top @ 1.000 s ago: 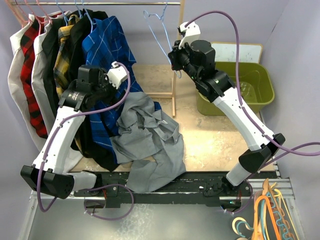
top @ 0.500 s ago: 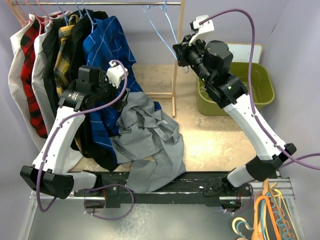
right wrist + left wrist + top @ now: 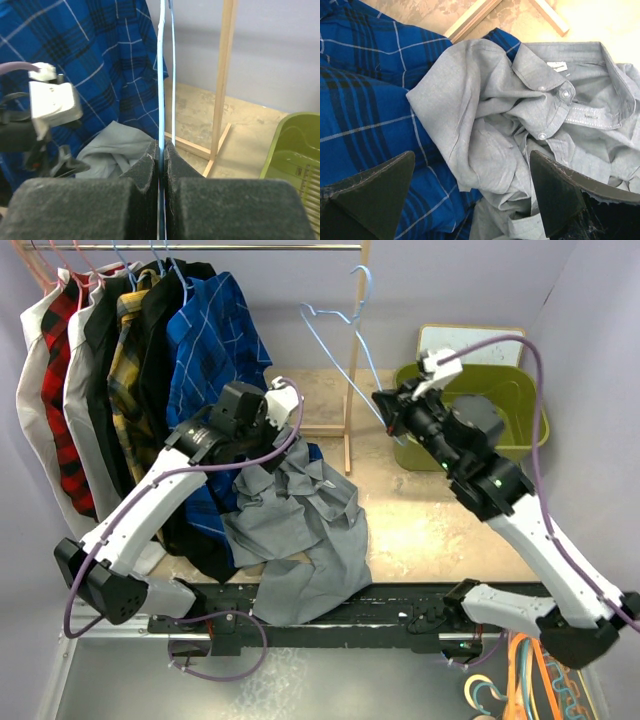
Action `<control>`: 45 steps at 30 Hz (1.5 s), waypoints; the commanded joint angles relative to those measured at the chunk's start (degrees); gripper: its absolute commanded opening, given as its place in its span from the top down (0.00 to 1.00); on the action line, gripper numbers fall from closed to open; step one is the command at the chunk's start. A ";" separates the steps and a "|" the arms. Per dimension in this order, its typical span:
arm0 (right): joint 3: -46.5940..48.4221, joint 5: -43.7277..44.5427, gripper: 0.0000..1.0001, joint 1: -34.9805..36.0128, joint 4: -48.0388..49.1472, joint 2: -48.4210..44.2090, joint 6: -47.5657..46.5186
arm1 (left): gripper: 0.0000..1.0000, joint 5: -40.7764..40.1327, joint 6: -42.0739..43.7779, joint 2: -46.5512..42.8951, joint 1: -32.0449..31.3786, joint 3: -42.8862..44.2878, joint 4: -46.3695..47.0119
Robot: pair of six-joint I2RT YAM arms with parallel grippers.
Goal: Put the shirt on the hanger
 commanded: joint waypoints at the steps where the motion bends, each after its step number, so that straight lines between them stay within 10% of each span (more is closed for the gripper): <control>1: -3.59 -1.05 1.00 0.22 0.11 -8.98 3.86 | 0.01 -1.84 -2.89 3.46 -2.28 2.48 3.36; 11: -29.18 4.40 1.00 0.22 -9.01 -34.16 22.40 | 0.01 -17.49 0.05 15.08 -15.33 2.77 8.33; 25: -30.35 20.24 1.00 0.20 -19.67 -40.83 27.12 | 0.07 -29.92 5.36 32.60 -21.89 6.49 15.57; 34: -31.95 18.22 1.00 0.18 -18.44 -39.77 26.49 | 0.41 -29.47 8.55 35.67 -20.38 3.15 17.52; 38: -33.36 16.22 1.00 0.23 -18.88 -38.70 29.02 | 1.00 -27.37 8.27 36.69 -18.40 5.85 13.92; 45: -34.74 5.25 1.00 0.20 -20.84 -39.04 31.54 | 1.00 -24.44 9.07 27.73 -16.38 7.21 12.48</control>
